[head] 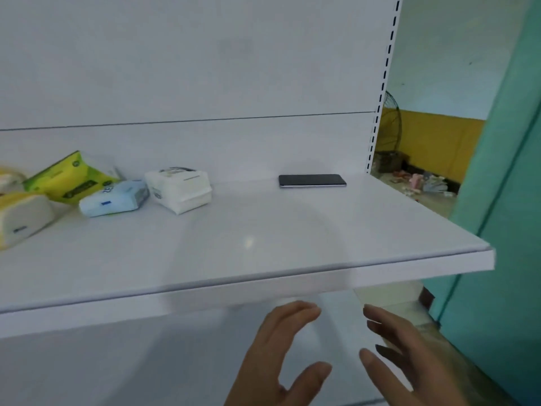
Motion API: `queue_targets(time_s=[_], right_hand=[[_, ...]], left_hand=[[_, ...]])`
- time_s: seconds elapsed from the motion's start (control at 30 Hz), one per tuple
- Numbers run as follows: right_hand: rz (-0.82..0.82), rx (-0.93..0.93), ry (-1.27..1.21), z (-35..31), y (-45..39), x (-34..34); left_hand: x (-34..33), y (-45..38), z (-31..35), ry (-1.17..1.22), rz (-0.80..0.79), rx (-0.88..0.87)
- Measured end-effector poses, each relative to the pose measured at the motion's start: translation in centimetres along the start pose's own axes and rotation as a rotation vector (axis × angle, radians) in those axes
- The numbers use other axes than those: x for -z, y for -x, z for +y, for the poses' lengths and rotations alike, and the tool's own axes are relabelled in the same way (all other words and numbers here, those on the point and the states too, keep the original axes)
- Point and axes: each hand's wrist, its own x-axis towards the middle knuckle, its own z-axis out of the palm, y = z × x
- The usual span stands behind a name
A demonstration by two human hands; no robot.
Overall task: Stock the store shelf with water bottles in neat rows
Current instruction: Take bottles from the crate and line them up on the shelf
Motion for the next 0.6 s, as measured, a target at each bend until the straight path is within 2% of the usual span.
queue_targets(time_s=[0.1, 0.4, 0.6], right_hand=[[-0.003, 0.030, -0.033, 2.3, 1.3, -1.9], [-0.004, 0.039, -0.069, 15.5, 10.4, -11.2], [0.067, -0.080, -0.039, 16.3, 17.2, -14.9]], left_hand=[[-0.6, 2.9, -2.4, 0.011, 0.015, 0.043], [-3.5, 14.7, -11.5, 0.079, 0.101, 0.129], [-2.0, 21.4, -14.2, 0.124, 0.013, 0.148]])
